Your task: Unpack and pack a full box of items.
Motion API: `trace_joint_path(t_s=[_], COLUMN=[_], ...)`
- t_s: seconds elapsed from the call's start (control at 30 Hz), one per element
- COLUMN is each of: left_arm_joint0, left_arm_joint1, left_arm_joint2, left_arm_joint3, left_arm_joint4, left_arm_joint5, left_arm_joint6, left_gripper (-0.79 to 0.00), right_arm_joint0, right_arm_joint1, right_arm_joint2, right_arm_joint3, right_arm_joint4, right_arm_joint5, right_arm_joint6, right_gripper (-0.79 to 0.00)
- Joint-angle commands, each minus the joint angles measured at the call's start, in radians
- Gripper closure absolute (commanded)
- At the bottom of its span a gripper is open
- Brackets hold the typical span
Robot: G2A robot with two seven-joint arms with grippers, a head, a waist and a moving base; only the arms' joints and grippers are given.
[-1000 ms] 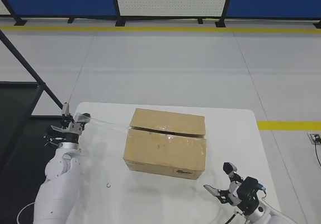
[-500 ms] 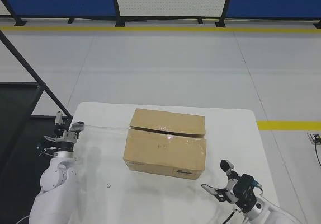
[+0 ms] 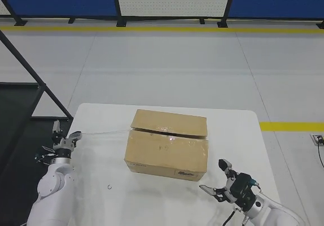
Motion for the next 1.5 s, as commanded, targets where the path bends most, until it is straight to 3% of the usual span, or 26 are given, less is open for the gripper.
trace_joint_path(t_s=[0.0, 0.37, 0.73, 1.07, 1.47], left_arm_joint0=[-0.003, -0.011, -0.005, 0.000, -0.006], left_arm_joint1=[0.002, 0.020, 0.019, 0.037, 0.049], left_arm_joint2=[-0.006, -0.046, -0.046, -0.122, -0.162], left_arm_joint3=[0.015, 0.093, 0.082, 0.073, 0.069], left_arm_joint4=[0.001, 0.063, 0.056, 0.013, -0.024], left_arm_joint5=[0.002, -0.018, -0.006, 0.054, 0.019], left_arm_joint6=[0.006, 0.104, 0.100, 0.172, 0.154], left_gripper=[-0.785, -0.785, -0.785, -0.785, -0.785], right_arm_joint0=[0.004, 0.023, 0.012, 0.008, 0.024], right_arm_joint1=[0.000, 0.002, 0.006, 0.009, 0.011], right_arm_joint2=[-0.002, -0.018, -0.015, -0.015, -0.028], right_arm_joint3=[0.000, 0.004, -0.012, -0.011, -0.006], right_arm_joint4=[0.000, -0.002, -0.015, -0.014, -0.014], right_arm_joint5=[-0.004, -0.011, -0.009, -0.010, -0.017], right_arm_joint6=[0.002, 0.008, 0.005, 0.001, 0.013], right_gripper=[-0.785, -0.785, -0.785, -0.785, -0.785])
